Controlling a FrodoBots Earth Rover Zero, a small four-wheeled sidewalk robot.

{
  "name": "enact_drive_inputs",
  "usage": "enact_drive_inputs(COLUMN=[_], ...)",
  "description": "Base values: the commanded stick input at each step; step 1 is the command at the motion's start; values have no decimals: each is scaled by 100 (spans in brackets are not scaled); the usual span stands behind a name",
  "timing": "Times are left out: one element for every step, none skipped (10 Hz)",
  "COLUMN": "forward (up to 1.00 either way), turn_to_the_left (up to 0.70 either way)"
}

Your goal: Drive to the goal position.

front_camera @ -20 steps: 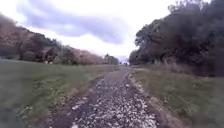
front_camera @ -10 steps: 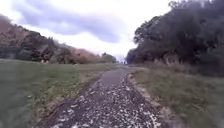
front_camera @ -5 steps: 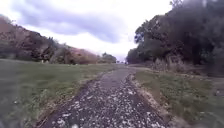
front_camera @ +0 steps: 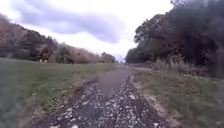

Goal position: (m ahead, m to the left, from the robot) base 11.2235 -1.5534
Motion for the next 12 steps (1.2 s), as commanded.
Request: enact_drive_inputs(forward=[60, 60, 60, 60, 60, 60, 60, 60, 60, 60, 60, 60], turn_to_the_left=[0, 0, 0, 0, 0, 0, 0, 0, -15, -15, -15, -15])
